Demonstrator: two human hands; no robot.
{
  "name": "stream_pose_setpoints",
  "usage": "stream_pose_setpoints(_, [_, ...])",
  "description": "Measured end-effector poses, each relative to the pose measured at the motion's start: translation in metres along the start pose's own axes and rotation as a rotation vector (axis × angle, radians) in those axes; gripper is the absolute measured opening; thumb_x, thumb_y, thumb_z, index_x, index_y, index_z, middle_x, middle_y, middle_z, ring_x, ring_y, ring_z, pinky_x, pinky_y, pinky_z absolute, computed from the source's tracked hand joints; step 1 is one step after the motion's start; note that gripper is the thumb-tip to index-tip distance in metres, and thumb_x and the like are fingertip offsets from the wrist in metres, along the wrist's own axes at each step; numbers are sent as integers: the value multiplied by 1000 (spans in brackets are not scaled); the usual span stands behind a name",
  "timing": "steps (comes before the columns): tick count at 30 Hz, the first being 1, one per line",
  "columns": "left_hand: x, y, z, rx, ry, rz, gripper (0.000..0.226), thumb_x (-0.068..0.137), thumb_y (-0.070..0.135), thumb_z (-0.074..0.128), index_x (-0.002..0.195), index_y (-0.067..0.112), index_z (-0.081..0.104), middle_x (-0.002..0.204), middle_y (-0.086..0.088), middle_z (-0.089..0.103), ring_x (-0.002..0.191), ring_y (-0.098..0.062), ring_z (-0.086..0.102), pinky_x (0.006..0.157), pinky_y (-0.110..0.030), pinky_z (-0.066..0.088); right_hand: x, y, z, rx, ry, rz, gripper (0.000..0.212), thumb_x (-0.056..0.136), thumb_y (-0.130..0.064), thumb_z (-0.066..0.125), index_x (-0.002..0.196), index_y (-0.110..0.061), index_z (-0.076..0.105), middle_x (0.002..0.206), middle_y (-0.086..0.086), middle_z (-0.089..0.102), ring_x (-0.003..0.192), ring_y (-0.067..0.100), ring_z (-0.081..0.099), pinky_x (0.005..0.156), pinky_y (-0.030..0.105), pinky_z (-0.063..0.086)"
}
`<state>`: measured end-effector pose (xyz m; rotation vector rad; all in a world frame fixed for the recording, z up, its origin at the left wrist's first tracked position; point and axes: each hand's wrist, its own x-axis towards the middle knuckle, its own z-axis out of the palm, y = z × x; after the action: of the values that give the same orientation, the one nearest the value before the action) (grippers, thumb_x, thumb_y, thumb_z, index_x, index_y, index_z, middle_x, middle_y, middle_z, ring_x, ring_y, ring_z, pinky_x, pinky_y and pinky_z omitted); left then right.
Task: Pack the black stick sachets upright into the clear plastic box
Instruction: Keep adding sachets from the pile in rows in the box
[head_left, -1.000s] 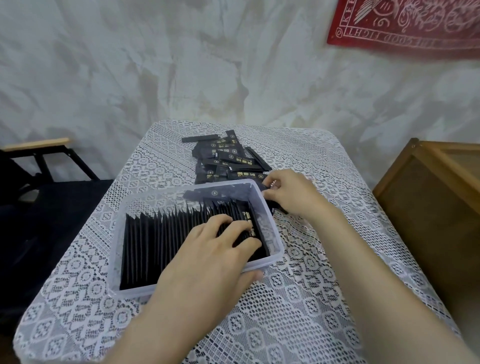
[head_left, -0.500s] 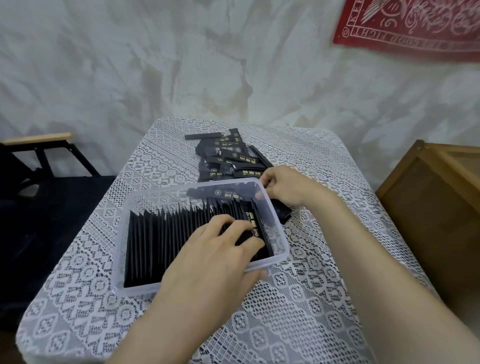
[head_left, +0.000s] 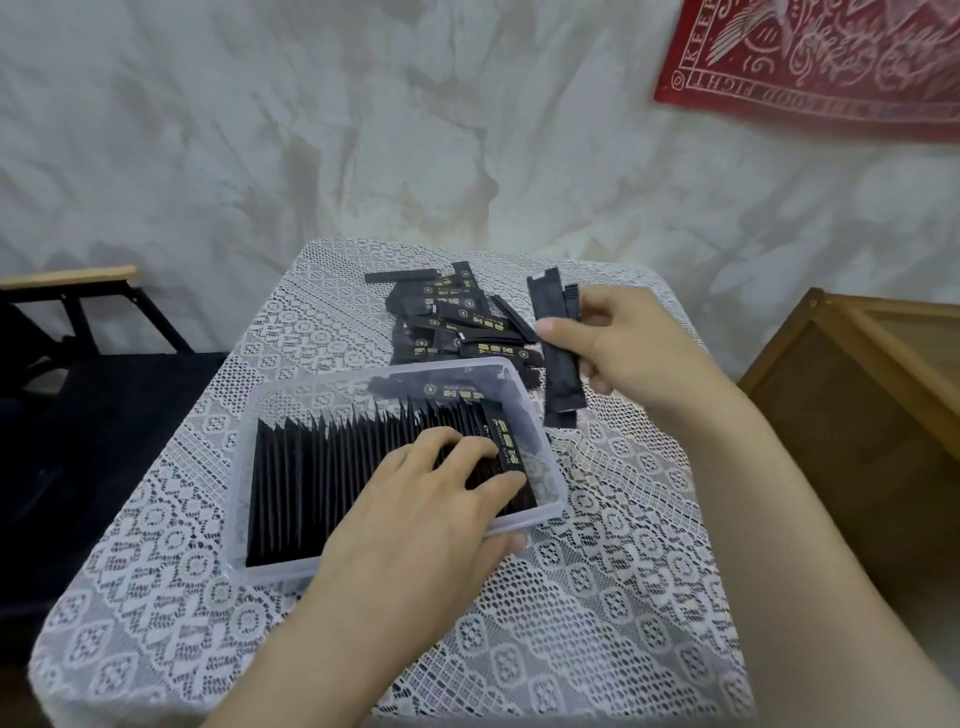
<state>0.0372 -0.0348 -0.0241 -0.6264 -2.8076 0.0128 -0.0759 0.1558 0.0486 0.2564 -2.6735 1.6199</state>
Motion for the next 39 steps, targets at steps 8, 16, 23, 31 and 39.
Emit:
stream_pose_setpoints(8, [0, 0, 1, -25, 24, -9, 43, 85, 59, 60, 117, 33, 71, 126, 6, 61, 117, -23, 54, 84, -39, 54, -39, -13, 40, -614, -133, 1, 17, 99, -36, 57, 95, -20, 59, 86, 2, 64, 84, 28, 61, 68, 35, 43])
stream_pose_setpoints(16, [-1, 0, 2, -46, 60, 11, 44, 87, 61, 54, 116, 33, 70, 129, 13, 62, 119, -22, 55, 88, -37, 53, -58, -3, 50, -855, -23, -147, 23, 97, -41, 58, 104, -24, 43, 96, -5, 47, 92, 28, 59, 70, 39, 43])
stream_pose_setpoints(23, [-1, 1, 0, -58, 62, 16, 46, 87, 61, 51, 121, 34, 66, 125, 15, 63, 119, -22, 56, 87, -36, 53, -62, 7, 45, -706, -74, -155, 53, 99, -52, 54, 146, -30, 43, 136, -9, 45, 114, 18, 56, 94, 39, 48])
stream_pose_setpoints(31, [-1, 0, 2, -44, 52, 10, 46, 86, 61, 57, 120, 32, 67, 131, 12, 62, 121, -23, 55, 90, -39, 53, -61, 13, 36, -727, -145, -130, 36, 103, -35, 51, 139, -35, 57, 139, -15, 51, 121, 15, 56, 97, 33, 43])
stream_pose_setpoints(39, [-2, 0, -1, -31, 53, -2, 53, 82, 59, 66, 126, 29, 65, 132, 12, 63, 118, -21, 58, 87, -38, 55, -53, 10, 41, -879, -195, -85, 16, 95, -33, 59, 103, -34, 73, 108, -8, 68, 100, 25, 65, 84, 40, 53])
